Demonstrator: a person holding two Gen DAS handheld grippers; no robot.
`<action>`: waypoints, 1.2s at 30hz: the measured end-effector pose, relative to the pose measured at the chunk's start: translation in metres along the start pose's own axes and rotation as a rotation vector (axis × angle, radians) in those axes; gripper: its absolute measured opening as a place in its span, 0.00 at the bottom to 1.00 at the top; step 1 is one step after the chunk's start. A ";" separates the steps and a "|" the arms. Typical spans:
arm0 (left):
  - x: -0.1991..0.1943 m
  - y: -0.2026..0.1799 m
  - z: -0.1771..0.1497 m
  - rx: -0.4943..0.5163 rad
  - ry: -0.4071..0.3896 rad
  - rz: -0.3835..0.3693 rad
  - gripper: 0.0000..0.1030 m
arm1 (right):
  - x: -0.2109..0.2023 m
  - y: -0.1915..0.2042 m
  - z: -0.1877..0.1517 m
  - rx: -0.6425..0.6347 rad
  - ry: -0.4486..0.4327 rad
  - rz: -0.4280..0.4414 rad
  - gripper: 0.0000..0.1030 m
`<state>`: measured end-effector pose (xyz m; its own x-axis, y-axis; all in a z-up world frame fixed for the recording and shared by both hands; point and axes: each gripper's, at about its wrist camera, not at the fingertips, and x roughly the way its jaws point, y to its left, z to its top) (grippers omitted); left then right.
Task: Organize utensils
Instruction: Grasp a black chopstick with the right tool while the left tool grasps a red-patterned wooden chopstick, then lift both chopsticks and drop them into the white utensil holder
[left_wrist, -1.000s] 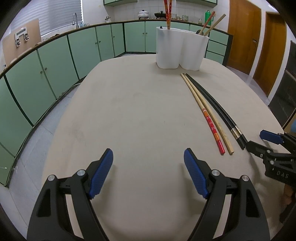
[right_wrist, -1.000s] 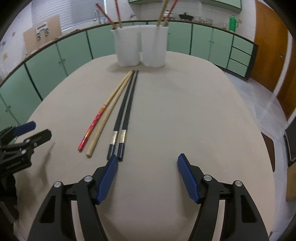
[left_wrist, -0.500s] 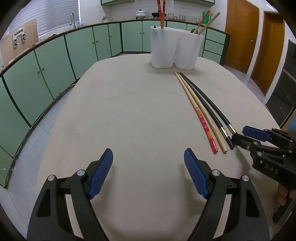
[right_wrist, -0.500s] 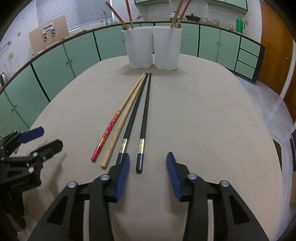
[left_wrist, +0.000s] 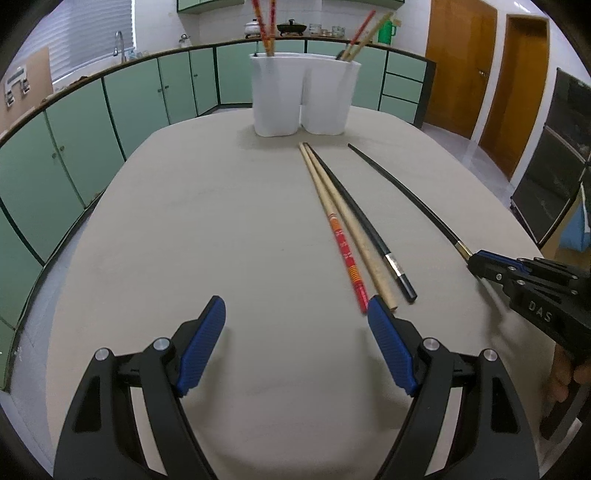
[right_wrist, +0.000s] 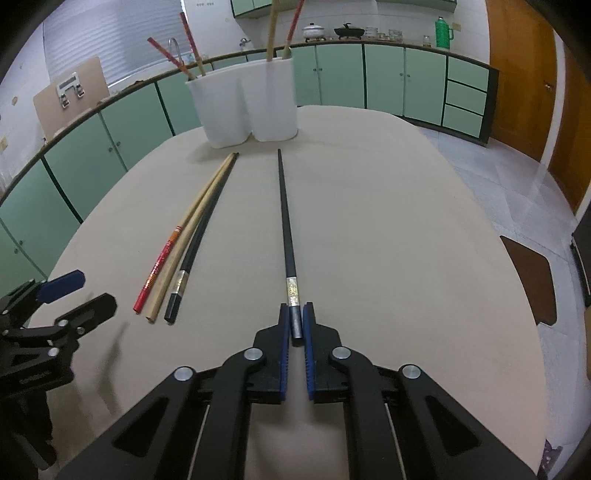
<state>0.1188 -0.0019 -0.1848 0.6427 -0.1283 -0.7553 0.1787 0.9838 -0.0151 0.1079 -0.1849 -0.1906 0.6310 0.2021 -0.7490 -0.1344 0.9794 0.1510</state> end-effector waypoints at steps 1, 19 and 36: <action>0.001 -0.001 0.000 0.002 0.002 0.000 0.75 | 0.000 0.000 0.000 0.001 0.000 0.002 0.07; 0.020 -0.023 0.006 0.007 0.035 -0.050 0.10 | -0.001 0.003 -0.004 -0.038 0.007 0.053 0.11; -0.020 -0.004 0.022 -0.032 -0.062 -0.044 0.05 | -0.028 0.004 0.015 -0.060 -0.060 0.065 0.06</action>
<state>0.1216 -0.0064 -0.1555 0.6800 -0.1785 -0.7111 0.1845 0.9804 -0.0696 0.1010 -0.1867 -0.1597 0.6635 0.2671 -0.6989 -0.2208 0.9624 0.1583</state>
